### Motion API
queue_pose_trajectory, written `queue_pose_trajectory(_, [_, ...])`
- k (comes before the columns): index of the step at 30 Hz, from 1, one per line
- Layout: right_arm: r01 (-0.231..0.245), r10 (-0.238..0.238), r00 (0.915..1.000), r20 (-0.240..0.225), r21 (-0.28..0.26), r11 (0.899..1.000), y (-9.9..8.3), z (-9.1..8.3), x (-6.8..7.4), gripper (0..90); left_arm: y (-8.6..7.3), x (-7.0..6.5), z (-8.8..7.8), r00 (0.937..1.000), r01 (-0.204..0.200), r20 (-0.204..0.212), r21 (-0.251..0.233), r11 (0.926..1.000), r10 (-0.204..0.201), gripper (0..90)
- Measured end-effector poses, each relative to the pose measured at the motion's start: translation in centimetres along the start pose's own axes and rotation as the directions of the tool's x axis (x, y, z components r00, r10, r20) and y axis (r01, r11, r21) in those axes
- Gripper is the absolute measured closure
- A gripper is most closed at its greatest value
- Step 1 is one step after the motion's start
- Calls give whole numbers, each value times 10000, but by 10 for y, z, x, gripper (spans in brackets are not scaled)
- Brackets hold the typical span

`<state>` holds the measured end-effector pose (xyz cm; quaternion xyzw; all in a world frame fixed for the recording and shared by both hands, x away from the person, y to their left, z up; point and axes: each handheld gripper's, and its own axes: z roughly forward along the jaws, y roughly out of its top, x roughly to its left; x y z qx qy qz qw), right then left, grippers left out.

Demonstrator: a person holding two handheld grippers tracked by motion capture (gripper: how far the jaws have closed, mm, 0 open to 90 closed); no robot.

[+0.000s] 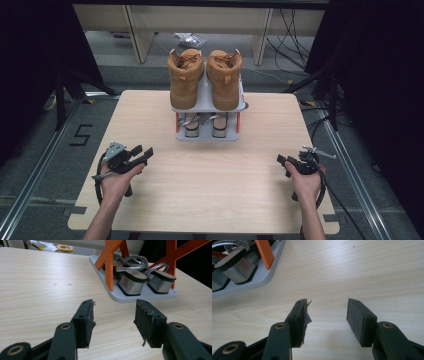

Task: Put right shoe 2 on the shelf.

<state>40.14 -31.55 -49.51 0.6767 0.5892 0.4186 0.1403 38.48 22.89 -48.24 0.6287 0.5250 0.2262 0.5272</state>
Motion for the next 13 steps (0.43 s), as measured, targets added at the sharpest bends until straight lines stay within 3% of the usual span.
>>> queue_pose_trajectory(1, [171,-171,9998,-45,-33,9998,-1,1,0,523,0,0,0,10000,-14,9,22,10000,14,486])
queue_pose_trajectory(2, [630,-629,9980,78,-95,9980,-1,2,-2,522,0,-1,-1,10000,-31,-88,84,10000,32,486])
queue_pose_trajectory(3, [250,-251,9997,-56,-105,9996,-2,-1,2,520,0,-1,-1,10000,-22,-56,47,10000,23,486])
queue_pose_trajectory(5, [492,-491,9988,73,-131,9987,-3,-2,1,519,1,-1,-1,10000,-7,-39,16,10000,7,486])
queue_pose_trajectory(7, [320,-322,9994,-120,-208,9993,-4,-5,3,516,2,-1,-2,10000,21,-20,-52,10000,-21,486])
queue_pose_trajectory(8, [331,-330,9994,40,-184,9993,-4,-5,4,514,2,0,-3,10000,15,-13,-48,10000,-15,486])
queue_pose_trajectory(13, [-55,36,9989,-476,-400,9992,-5,-11,3,516,5,0,-4,9999,156,58,-129,9998,-155,487])
